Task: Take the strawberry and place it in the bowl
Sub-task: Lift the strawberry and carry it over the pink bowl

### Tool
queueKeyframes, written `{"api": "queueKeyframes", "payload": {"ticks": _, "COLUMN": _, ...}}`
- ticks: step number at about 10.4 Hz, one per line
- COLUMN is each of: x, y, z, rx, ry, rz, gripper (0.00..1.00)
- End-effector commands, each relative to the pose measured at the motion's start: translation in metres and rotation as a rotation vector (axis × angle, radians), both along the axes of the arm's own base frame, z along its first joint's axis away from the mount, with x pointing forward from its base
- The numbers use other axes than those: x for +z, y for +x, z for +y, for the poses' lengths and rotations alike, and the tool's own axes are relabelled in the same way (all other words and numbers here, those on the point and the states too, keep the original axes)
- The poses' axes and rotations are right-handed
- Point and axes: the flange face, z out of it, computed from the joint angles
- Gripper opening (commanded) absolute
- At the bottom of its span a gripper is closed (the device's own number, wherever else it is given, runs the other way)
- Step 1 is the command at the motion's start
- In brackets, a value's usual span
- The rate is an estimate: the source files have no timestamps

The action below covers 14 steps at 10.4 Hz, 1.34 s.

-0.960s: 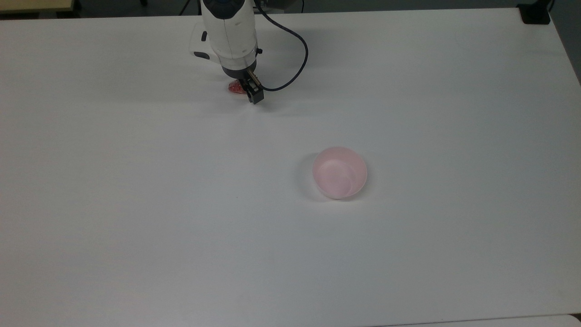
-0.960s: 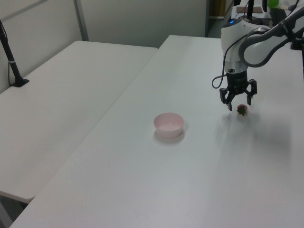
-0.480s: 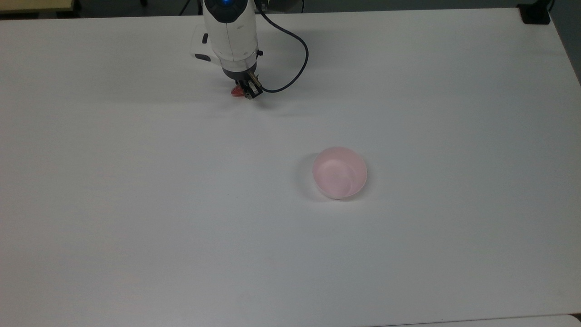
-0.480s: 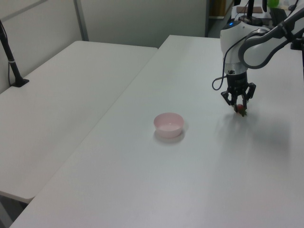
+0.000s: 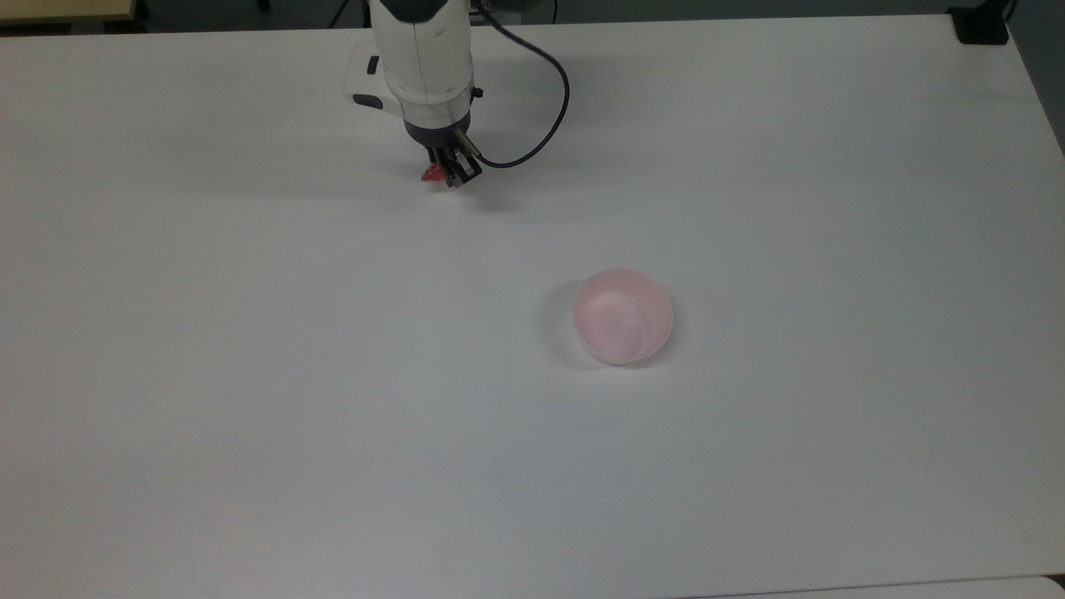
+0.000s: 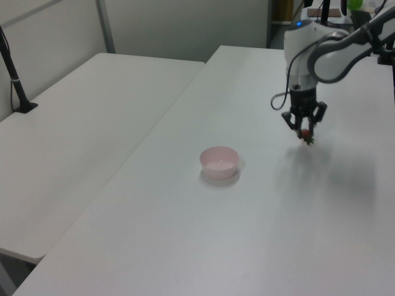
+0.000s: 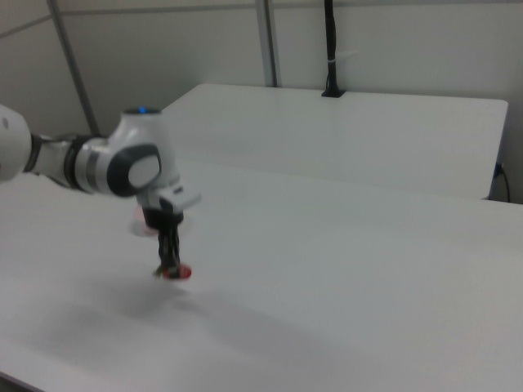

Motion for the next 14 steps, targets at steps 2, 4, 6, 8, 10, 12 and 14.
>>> {"api": "queueKeyframes", "payload": {"ticks": 2, "x": 0.107, "y": 0.063, "z": 0.054, "rx": 0.102, "ry": 0.011, "rz": -0.192, "gripper": 0.21}}
{"api": "queueKeyframes", "payload": {"ticks": 4, "x": 0.114, "y": 0.104, "z": 0.097, "rx": 0.177, "ry": 0.024, "rz": -0.243, "gripper": 0.23}}
{"api": "queueKeyframes", "payload": {"ticks": 6, "x": 0.105, "y": 0.127, "z": 0.128, "rx": 0.326, "ry": 0.027, "rz": -0.258, "gripper": 0.23}}
{"api": "queueKeyframes", "payload": {"ticks": 8, "x": 0.088, "y": 0.141, "z": 0.160, "rx": 0.438, "ry": 0.039, "rz": -0.284, "gripper": 0.24}}
{"api": "queueKeyframes", "payload": {"ticks": 10, "x": 0.071, "y": 0.149, "z": 0.175, "rx": 0.462, "ry": 0.046, "rz": -0.330, "gripper": 0.24}}
{"api": "queueKeyframes", "payload": {"ticks": 12, "x": 0.063, "y": 0.151, "z": 0.182, "rx": 0.469, "ry": 0.051, "rz": -0.342, "gripper": 0.24}}
{"api": "queueKeyframes", "payload": {"ticks": 14, "x": 0.047, "y": 0.151, "z": 0.199, "rx": 0.492, "ry": 0.055, "rz": -0.327, "gripper": 0.25}}
